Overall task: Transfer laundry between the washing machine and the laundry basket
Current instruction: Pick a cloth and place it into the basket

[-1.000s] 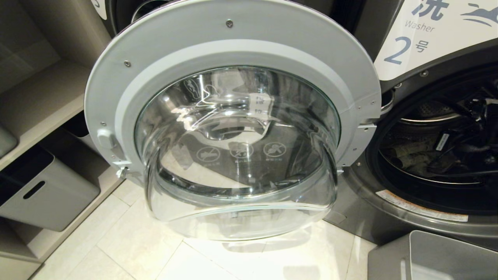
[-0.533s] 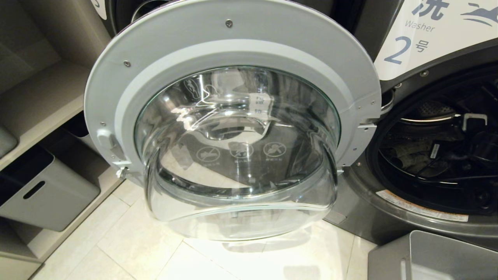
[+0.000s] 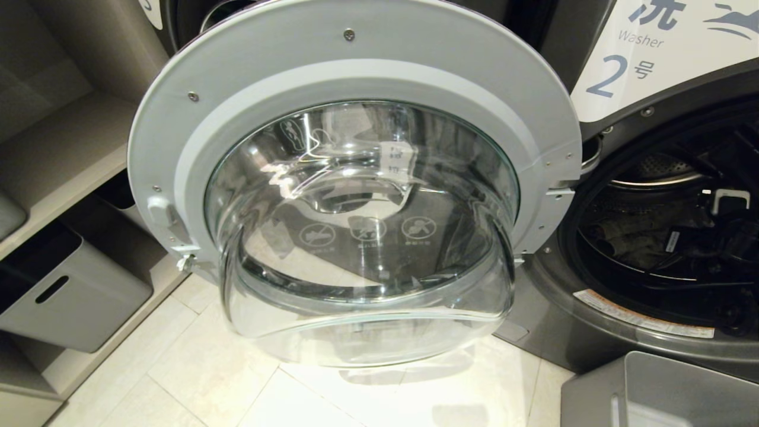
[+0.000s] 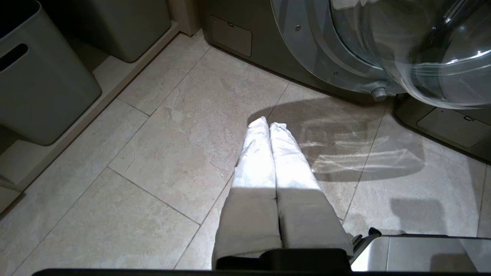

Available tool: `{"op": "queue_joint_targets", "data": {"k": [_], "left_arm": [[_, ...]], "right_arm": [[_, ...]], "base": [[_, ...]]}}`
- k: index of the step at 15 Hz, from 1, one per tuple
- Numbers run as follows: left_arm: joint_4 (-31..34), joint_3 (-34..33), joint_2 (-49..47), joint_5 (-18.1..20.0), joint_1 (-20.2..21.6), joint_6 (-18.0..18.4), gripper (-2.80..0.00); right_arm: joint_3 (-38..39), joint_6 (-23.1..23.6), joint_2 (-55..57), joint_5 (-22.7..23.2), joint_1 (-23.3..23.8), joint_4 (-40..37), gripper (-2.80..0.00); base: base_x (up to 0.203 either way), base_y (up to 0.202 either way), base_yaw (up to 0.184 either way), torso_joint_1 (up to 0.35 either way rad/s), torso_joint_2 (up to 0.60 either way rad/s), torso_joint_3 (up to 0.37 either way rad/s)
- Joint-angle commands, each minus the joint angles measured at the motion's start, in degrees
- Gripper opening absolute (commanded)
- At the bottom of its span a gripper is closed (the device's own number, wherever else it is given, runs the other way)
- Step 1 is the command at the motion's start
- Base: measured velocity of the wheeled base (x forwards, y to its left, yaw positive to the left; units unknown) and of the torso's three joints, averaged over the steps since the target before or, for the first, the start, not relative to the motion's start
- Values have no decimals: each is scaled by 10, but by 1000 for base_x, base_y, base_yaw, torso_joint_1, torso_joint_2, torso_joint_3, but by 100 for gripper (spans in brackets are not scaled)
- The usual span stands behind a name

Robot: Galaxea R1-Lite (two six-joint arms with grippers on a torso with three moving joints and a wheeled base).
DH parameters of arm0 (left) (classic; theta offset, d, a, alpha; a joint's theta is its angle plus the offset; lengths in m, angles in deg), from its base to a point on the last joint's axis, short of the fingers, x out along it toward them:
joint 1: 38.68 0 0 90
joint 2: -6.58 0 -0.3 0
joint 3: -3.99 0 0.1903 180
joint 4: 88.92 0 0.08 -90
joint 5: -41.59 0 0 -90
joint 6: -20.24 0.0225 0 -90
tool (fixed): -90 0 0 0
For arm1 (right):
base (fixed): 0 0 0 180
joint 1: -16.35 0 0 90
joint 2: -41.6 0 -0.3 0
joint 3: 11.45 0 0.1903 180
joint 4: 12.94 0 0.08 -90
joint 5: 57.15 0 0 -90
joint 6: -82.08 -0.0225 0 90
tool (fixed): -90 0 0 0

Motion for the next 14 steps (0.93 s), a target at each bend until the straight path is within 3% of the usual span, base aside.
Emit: {"op": "queue_joint_targets", "data": {"k": [1,6,10,14], "left_arm": [[0,0,1,0,0,0,-280],[0,0,1,0,0,0,-280],[0,0,1,0,0,0,-280],[0,0,1,0,0,0,-280]], "right_arm": [[-15,-19,1,-1,0,-18,0],[-138,-195,5,-3,-1,-251,0],[-225,-293,43,-4,-8,-317,0],[-303,-407,89,1,-45,-348,0]], "base": [[0,0,0,0,0,0],[0,0,0,0,0,0],[0,0,0,0,0,0],[0,0,0,0,0,0]]}}
